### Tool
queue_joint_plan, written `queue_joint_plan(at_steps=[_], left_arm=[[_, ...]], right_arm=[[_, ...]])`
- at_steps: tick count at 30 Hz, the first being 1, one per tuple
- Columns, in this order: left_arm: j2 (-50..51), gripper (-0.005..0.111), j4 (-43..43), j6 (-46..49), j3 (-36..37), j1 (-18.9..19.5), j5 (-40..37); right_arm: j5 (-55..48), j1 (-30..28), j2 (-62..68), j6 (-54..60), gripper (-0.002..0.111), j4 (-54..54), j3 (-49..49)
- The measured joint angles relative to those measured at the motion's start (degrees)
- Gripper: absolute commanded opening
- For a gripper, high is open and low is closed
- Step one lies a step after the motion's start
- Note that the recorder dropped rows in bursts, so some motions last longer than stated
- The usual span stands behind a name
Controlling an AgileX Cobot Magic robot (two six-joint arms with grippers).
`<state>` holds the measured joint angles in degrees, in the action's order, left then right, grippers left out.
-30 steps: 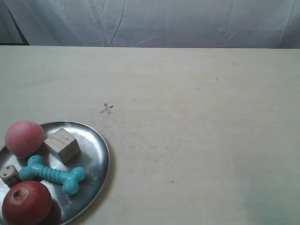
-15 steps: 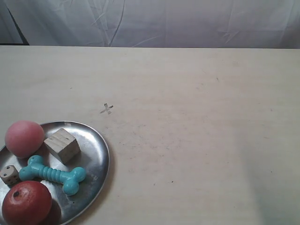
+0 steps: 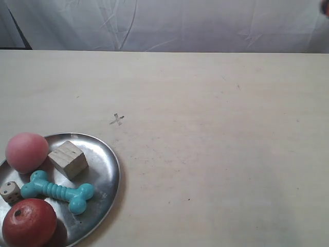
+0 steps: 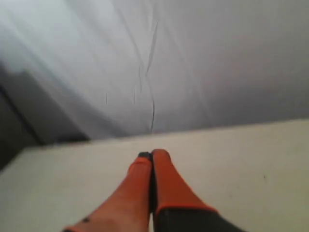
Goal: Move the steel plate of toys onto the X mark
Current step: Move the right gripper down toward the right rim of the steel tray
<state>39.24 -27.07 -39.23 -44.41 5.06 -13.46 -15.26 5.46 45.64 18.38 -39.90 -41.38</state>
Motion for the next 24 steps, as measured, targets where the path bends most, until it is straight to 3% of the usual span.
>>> queue_joint_plan(at_steps=[5, 9, 13, 20, 24], left_arm=[[17.5, 0.000, 12.2, 19.1, -12.0, 0.0, -27.7], [28.6, 0.000, 22.7, 30.5, -13.3, 0.0, -40.3], [34.4, 0.000, 28.9, 35.7, -11.2, 0.0, -42.7], [36.6, 0.000, 30.5, 36.5, -6.5, 0.0, -44.0], [36.6, 0.009, 31.7, 36.5, -5.1, 0.0, -45.7]], right_arm=[[-24.4, 0.0, 24.0, 0.9, -0.001, 5.3, -19.1], [-28.9, 0.0, 35.7, 1.1, -0.001, 6.0, -25.8], [-31.2, 0.0, 42.9, 1.0, -0.001, 6.0, -27.0], [-35.7, 3.2, 49.4, 1.0, -0.001, 6.5, -27.1], [-35.6, 6.5, 50.0, 1.0, 0.001, 6.5, -27.1]])
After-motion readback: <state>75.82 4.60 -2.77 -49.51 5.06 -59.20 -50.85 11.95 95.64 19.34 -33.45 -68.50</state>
